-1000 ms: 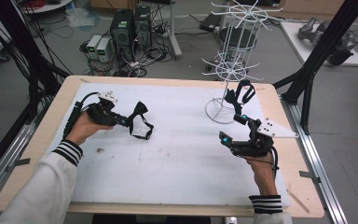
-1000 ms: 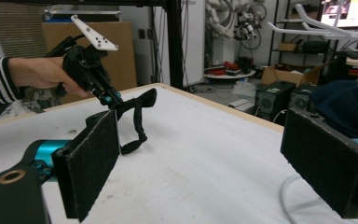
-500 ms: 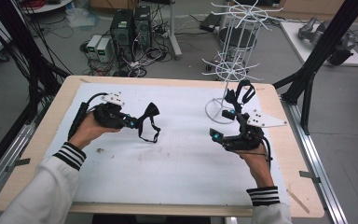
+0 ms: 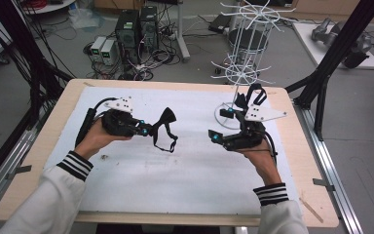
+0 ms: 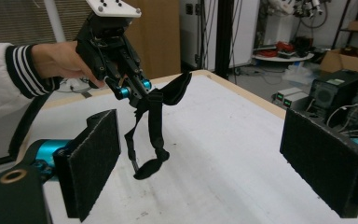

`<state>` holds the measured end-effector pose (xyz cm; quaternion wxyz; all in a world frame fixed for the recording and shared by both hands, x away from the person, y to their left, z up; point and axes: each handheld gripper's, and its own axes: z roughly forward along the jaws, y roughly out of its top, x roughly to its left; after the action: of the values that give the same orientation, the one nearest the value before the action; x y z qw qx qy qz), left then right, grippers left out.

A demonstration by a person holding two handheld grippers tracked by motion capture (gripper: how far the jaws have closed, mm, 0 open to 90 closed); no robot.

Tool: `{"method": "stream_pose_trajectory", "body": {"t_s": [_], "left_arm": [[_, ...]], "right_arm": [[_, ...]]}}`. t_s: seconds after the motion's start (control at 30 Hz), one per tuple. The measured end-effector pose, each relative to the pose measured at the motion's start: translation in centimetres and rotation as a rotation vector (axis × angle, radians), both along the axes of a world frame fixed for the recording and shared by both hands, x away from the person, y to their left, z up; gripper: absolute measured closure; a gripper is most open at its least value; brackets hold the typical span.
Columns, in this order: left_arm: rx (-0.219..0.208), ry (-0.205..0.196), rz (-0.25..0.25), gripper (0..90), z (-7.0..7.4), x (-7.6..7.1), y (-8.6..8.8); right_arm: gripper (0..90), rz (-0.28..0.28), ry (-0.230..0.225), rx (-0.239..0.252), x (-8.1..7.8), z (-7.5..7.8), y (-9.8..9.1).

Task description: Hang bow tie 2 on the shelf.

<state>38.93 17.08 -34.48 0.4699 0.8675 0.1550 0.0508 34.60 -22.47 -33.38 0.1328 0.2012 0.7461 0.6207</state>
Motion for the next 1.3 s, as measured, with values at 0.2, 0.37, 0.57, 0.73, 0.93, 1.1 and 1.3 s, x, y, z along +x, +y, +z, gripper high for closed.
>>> {"method": "stream_pose_trajectory", "body": {"t_s": [0.2, 0.37, 0.57, 0.73, 0.93, 1.1, 1.3], "left_arm": [[-0.031, -0.023, -0.050, 81.7, 0.2, -0.5, -0.8], [-0.054, -0.043, -0.079, 81.7, 0.3, -0.8, -1.4], [-0.091, -0.070, -0.100, 81.6, 0.7, -1.4, -1.9], [-0.098, -0.097, -0.123, 81.7, 1.0, -1.8, -2.4], [-0.099, -0.113, -0.148, 81.7, 1.0, -2.2, -3.0], [-0.103, -0.115, -0.163, 81.6, 0.9, -2.5, -3.4], [-0.108, -0.125, -0.180, 81.7, 1.0, -2.7, -3.7]], "right_arm": [[11.7, 0.026, 0.003, -0.017, 0.5, 1.1, 0.7], [11.7, 0.063, 0.009, -0.029, 1.1, 1.9, 1.6], [14.7, 0.107, 0.031, -0.053, 1.8, 2.0, 2.7], [14.7, 0.152, 0.051, -0.067, 2.2, 2.1, 3.6], [16.9, 0.196, 0.070, -0.082, 2.4, 2.1, 4.5], [20.8, 0.223, 0.078, -0.104, 2.5, 1.9, 4.9], [25.0, 0.243, 0.089, -0.115, 2.4, 2.0, 5.2]]}}
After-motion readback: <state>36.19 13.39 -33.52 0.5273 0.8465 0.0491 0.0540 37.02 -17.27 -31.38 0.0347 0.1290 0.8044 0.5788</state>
